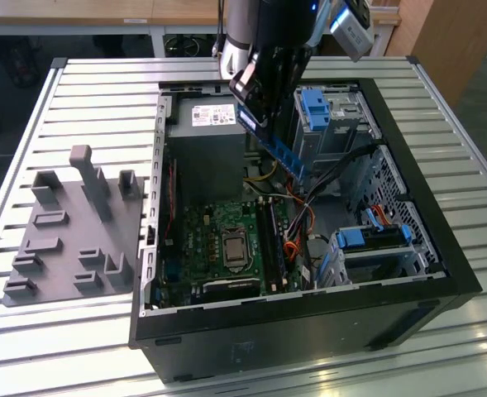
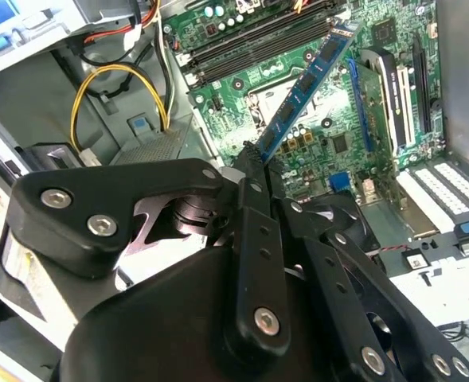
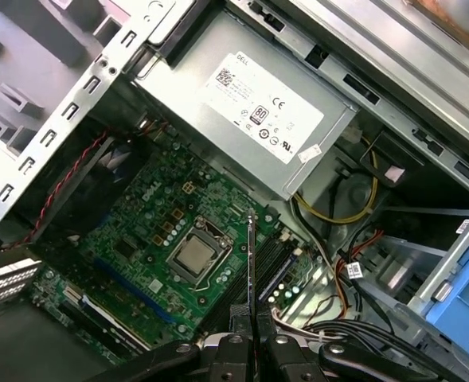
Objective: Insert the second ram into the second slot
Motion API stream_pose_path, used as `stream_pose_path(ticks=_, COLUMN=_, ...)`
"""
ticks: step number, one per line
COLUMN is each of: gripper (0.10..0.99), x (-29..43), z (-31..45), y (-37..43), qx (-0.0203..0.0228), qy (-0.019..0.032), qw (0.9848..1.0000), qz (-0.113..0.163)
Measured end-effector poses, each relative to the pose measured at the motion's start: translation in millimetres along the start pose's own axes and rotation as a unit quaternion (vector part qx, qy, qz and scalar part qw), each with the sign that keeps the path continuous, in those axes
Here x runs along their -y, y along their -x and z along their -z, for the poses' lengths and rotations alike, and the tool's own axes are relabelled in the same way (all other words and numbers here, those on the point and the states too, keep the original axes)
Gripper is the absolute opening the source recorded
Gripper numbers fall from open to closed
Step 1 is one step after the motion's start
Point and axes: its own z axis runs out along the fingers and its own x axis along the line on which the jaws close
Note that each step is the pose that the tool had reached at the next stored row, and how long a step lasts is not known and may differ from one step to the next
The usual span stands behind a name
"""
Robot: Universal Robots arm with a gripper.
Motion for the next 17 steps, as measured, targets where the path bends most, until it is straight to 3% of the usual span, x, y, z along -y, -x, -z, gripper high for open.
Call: stream_pose_path(ticks=17, gripper=0.137, x=0.0, z=0.0, y=0.0, qx=0.0015, qy=0.0001, qw=0.9987, qz=-0.05)
